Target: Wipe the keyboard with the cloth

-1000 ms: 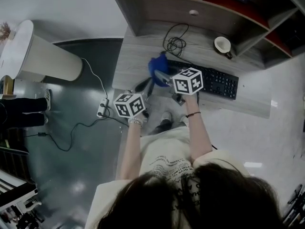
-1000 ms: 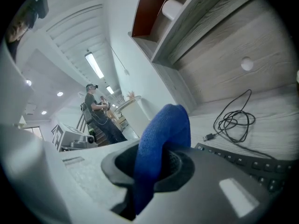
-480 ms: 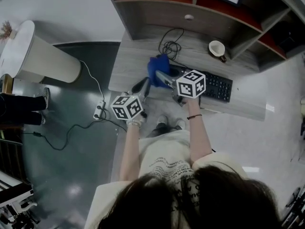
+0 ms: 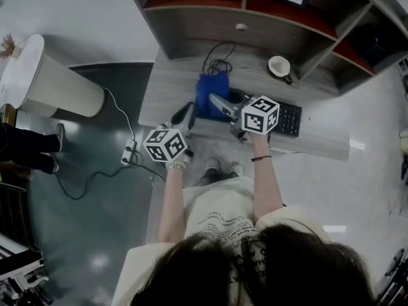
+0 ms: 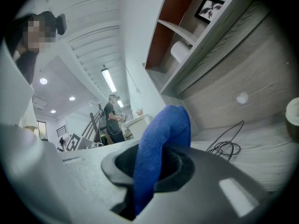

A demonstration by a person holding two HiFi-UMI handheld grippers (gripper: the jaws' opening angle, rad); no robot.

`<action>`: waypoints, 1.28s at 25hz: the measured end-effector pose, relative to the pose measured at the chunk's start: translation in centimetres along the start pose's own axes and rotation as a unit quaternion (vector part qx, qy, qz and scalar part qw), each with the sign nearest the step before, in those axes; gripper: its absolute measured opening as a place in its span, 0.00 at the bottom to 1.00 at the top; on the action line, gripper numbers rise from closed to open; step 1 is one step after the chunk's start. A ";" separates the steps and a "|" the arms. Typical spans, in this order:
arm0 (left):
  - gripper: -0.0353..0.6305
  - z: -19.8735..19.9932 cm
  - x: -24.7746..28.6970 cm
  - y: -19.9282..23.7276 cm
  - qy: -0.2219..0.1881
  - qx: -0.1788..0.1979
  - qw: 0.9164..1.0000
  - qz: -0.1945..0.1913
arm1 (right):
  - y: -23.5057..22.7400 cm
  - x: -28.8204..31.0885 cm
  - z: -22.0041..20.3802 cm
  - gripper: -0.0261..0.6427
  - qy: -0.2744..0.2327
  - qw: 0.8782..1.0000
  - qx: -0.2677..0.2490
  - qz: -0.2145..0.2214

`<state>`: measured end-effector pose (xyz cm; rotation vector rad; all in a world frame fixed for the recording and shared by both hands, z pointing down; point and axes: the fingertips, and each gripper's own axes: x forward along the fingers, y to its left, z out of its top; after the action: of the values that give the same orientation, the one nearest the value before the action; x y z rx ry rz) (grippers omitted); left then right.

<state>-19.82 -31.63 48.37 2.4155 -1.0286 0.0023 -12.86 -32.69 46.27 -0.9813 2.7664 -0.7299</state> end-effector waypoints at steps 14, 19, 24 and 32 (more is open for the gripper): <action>0.06 1.6 1.5 -3.8 -0.023 0.053 0.998 -0.020 | 0.2 -3.9 3.0 0.13 -0.045 0.998 -0.036 0.019; 0.06 1.5 2.1 -4.9 -0.021 0.067 0.997 -0.029 | 0.2 -4.3 3.2 0.13 -0.043 0.998 -0.043 0.024; 0.06 1.7 2.6 -5.7 -0.024 0.074 0.996 -0.030 | 0.1 -4.7 3.4 0.13 -0.034 0.998 -0.054 0.027; 0.06 2.1 3.4 -6.5 -0.027 0.092 0.995 -0.030 | -0.1 -5.2 4.1 0.13 -0.025 0.996 -0.076 0.027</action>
<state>-13.38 -31.11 44.24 2.6256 -1.0187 0.0111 -7.63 -31.20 42.51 -0.9330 2.8261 -0.4863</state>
